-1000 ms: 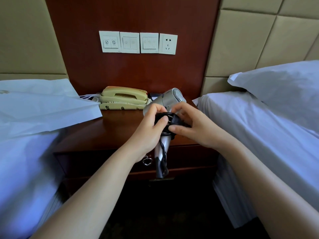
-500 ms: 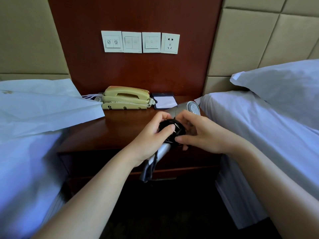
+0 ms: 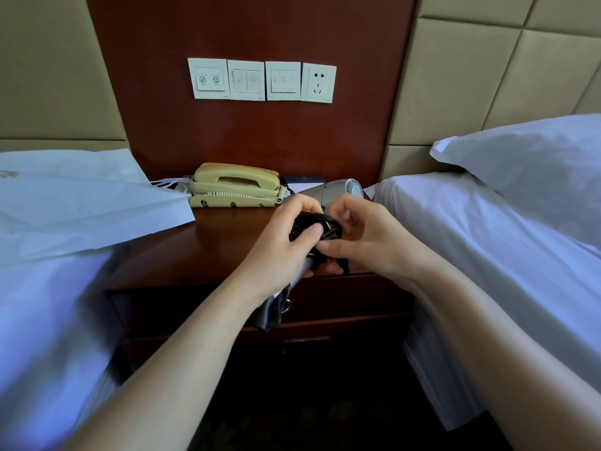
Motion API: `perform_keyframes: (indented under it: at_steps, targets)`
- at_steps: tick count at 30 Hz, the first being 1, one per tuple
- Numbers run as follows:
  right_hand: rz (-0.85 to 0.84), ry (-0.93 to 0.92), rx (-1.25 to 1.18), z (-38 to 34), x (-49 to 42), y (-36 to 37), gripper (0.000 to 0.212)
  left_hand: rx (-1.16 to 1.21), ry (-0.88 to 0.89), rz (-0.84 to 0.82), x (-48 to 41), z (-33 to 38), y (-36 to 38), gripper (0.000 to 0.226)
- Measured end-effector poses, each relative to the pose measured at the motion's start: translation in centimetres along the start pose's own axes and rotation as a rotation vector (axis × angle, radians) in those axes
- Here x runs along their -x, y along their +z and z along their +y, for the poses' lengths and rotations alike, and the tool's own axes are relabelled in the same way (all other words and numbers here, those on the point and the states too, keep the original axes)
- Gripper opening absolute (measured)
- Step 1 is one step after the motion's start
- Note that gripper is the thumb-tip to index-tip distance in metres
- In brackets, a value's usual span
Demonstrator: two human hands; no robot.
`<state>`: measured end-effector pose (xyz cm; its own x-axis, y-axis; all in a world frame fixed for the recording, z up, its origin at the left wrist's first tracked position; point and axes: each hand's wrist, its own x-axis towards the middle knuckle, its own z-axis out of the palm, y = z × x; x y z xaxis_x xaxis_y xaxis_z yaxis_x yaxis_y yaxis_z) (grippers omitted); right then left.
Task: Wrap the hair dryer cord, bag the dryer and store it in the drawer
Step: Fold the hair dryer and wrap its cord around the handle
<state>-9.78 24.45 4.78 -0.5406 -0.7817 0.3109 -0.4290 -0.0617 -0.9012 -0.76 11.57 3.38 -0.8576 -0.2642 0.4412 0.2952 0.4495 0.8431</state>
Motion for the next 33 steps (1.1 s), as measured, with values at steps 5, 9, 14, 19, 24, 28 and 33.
perform_keyframes:
  at_steps: [5, 9, 14, 19, 24, 28, 33]
  targets:
    - [0.091, 0.010, -0.009, 0.0, -0.3, 0.3, 0.029, 0.062, -0.034, 0.093, 0.0, 0.3, 0.2, 0.012]
    - [0.134, -0.013, 0.035, 0.1, -0.4, 0.3, 0.031, 0.112, -0.068, 0.161, 0.0, 0.6, 0.7, 0.014]
    - [0.178, -0.014, 0.059, 0.5, -0.5, 0.3, 0.031, 0.091, -0.085, 0.204, -0.3, 0.2, 0.8, 0.007]
    - [0.442, -0.063, 0.392, 1.3, -0.2, 1.6, 0.028, 0.072, -0.151, 0.324, -0.8, -0.1, 1.0, 0.011]
    - [0.454, -0.148, 0.798, 0.9, 0.2, 2.1, 0.029, 0.148, -0.195, 0.360, -1.1, -0.3, 1.5, 0.013]
    - [0.439, -0.154, 0.827, 0.8, 0.0, 2.0, 0.034, 0.150, -0.190, 0.411, -1.0, -0.4, 1.8, 0.013]
    - [0.429, -0.149, 0.810, 0.7, -0.6, 2.0, 0.035, 0.136, -0.152, 0.518, -1.1, -0.7, 2.4, 0.015]
